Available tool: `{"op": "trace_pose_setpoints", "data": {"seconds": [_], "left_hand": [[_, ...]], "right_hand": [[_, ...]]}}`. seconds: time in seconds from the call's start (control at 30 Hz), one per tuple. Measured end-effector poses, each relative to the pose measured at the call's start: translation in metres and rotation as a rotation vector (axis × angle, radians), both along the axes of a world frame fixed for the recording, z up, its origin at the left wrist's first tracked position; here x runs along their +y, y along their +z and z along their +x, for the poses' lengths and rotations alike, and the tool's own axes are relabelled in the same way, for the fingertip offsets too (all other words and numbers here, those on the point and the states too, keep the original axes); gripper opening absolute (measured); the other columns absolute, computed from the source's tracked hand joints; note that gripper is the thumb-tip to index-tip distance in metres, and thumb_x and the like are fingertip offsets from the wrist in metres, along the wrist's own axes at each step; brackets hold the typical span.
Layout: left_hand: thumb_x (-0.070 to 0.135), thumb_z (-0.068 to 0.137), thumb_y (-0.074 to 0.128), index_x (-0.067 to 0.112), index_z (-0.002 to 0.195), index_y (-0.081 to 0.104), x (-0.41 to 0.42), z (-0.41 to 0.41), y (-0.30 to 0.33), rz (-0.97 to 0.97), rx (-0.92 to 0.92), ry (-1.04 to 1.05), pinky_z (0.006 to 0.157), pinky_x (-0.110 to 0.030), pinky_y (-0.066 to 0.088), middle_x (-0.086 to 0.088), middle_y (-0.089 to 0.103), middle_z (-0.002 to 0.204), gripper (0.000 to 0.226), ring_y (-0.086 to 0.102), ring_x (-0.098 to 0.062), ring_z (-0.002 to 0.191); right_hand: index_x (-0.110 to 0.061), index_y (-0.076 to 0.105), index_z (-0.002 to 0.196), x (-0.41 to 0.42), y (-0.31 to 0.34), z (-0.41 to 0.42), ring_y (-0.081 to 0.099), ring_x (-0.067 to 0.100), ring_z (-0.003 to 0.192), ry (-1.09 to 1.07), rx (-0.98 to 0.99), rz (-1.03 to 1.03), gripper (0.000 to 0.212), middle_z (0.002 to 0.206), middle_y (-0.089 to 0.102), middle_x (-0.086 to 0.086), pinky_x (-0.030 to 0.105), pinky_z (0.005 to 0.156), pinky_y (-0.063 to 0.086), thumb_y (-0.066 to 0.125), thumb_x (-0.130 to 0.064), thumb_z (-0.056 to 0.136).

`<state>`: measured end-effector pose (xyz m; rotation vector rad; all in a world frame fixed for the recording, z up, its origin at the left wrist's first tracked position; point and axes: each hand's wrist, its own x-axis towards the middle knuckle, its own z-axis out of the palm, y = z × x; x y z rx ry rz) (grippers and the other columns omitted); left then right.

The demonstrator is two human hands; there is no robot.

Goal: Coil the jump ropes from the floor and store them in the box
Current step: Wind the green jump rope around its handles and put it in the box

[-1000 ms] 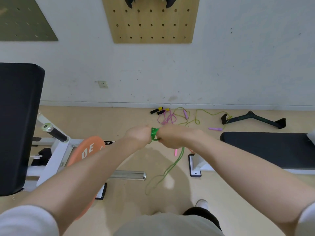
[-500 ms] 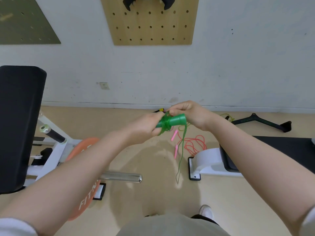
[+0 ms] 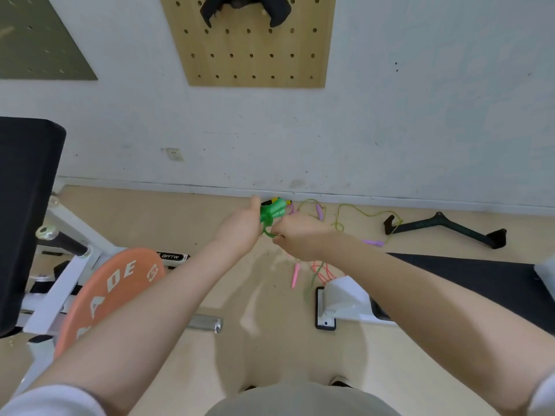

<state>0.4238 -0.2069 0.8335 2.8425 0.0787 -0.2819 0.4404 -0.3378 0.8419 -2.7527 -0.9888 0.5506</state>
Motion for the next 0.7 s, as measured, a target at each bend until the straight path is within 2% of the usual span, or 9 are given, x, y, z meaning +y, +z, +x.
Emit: {"op": "trace_pose_setpoints", "data": {"seconds": [0.1,0.17,0.23,0.3,0.37,0.43,0.57,0.63,0.7], "left_hand": [[0.009,0.093,0.039,0.003,0.111,0.035,-0.009,0.004,-0.003,0.031,0.046,-0.064,0.062,-0.040,0.040,-0.020,0.056,0.094,0.019,0.055,-0.034,0.079],[0.009,0.093,0.039,0.003,0.115,0.034,-0.012,0.003,-0.003,0.014,0.109,-0.133,0.063,-0.041,0.041,-0.018,0.056,0.091,0.023,0.055,-0.033,0.077],[0.011,0.093,0.043,0.002,0.123,0.030,-0.016,-0.002,0.002,-0.022,0.178,-0.239,0.067,-0.040,0.043,-0.014,0.053,0.087,0.034,0.053,-0.030,0.075],[0.010,0.092,0.046,0.001,0.125,0.028,-0.021,-0.008,0.014,-0.094,0.180,-0.298,0.062,-0.034,0.039,-0.007,0.047,0.080,0.038,0.048,-0.025,0.070],[0.006,0.091,0.047,0.002,0.124,0.027,-0.023,-0.011,0.029,-0.220,0.104,-0.316,0.055,-0.027,0.034,-0.002,0.045,0.079,0.039,0.045,-0.018,0.066],[0.004,0.091,0.049,0.005,0.132,0.020,-0.024,-0.012,0.041,-0.378,0.056,-0.311,0.058,-0.022,0.037,-0.007,0.053,0.088,0.050,0.049,-0.017,0.071],[0.003,0.094,0.043,0.037,0.143,-0.002,-0.026,-0.019,0.054,-0.773,0.184,-0.193,0.055,-0.019,0.039,-0.004,0.051,0.077,0.075,0.043,-0.011,0.057],[0.002,0.096,0.040,0.046,0.137,0.013,-0.024,-0.018,0.054,-1.001,0.171,-0.138,0.047,-0.019,0.031,-0.007,0.049,0.071,0.066,0.035,-0.009,0.046],[0.003,0.097,0.040,0.042,0.135,0.027,-0.016,-0.013,0.047,-1.050,0.104,-0.050,0.044,-0.019,0.027,-0.007,0.047,0.067,0.055,0.032,-0.007,0.041]], "right_hand": [[-0.014,0.032,0.057,-0.012,0.016,0.009,0.041,0.025,0.063,0.075,-0.080,-0.033,0.032,0.059,0.035,0.003,0.027,0.052,0.030,0.043,-0.009,0.086],[-0.013,0.046,0.061,-0.021,0.030,0.019,0.045,0.025,0.065,0.130,-0.081,0.056,0.021,0.061,0.045,0.003,0.031,0.058,0.037,0.051,-0.011,0.081],[-0.014,0.061,0.074,-0.031,0.047,0.030,0.047,0.010,0.060,0.154,-0.071,0.157,0.007,0.066,0.052,-0.003,0.025,0.059,0.037,0.063,-0.018,0.080],[-0.015,0.064,0.079,-0.040,0.056,0.038,0.050,-0.001,0.053,0.108,-0.004,0.275,0.009,0.063,0.052,-0.010,0.012,0.051,0.035,0.070,-0.022,0.078],[-0.013,0.064,0.074,-0.046,0.055,0.045,0.051,-0.004,0.052,0.000,0.177,0.490,0.010,0.061,0.055,-0.009,0.011,0.054,0.038,0.072,-0.018,0.077],[-0.011,0.062,0.072,-0.052,0.047,0.050,0.056,0.006,0.062,-0.135,0.427,0.724,0.010,0.065,0.061,-0.003,0.018,0.063,0.044,0.069,-0.011,0.080],[-0.015,0.063,0.063,-0.051,0.028,0.047,0.061,0.012,0.052,-0.327,1.039,0.968,0.027,0.062,0.065,0.000,0.022,0.051,0.046,0.055,-0.008,0.087],[-0.014,0.065,0.068,-0.040,0.019,0.041,0.060,0.012,0.050,-0.348,1.144,1.053,0.025,0.063,0.066,0.002,0.018,0.044,0.034,0.051,-0.008,0.087],[-0.009,0.060,0.081,-0.026,0.008,0.036,0.053,0.010,0.047,-0.400,1.042,1.061,0.022,0.060,0.064,0.004,0.016,0.038,0.022,0.042,-0.001,0.090]]}}
